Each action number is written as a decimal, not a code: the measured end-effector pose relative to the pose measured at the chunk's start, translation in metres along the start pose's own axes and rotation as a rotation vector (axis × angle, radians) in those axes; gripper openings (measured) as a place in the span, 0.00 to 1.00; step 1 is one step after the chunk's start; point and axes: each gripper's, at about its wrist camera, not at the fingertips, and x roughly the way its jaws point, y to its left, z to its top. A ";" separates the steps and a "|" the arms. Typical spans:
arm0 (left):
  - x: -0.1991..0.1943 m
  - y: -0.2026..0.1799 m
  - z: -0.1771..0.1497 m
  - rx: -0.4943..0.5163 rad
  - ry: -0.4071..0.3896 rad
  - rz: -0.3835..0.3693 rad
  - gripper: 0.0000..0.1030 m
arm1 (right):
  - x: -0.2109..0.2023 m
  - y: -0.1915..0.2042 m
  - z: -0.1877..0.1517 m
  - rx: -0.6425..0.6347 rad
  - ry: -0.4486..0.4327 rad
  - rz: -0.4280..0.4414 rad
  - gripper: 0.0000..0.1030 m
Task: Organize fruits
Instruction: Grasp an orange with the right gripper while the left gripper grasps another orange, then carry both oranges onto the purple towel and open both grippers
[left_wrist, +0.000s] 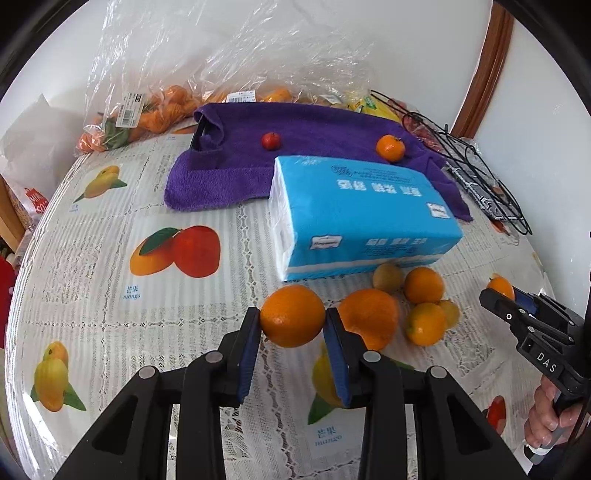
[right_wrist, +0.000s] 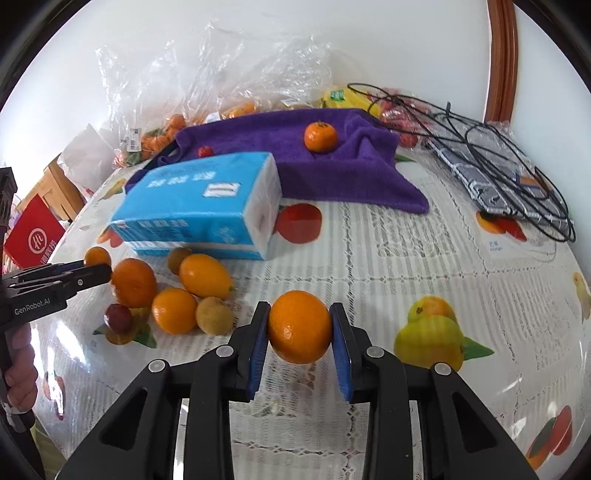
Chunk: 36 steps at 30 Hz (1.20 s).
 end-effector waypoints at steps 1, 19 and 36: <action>-0.003 -0.002 0.001 0.003 -0.007 0.000 0.32 | -0.003 0.003 0.002 -0.009 -0.011 -0.002 0.31; -0.021 -0.007 0.057 0.000 -0.075 -0.008 0.32 | -0.006 0.018 0.082 -0.005 -0.080 0.054 0.31; 0.017 0.011 0.136 0.024 -0.092 0.023 0.32 | 0.045 -0.007 0.154 0.033 -0.099 0.018 0.31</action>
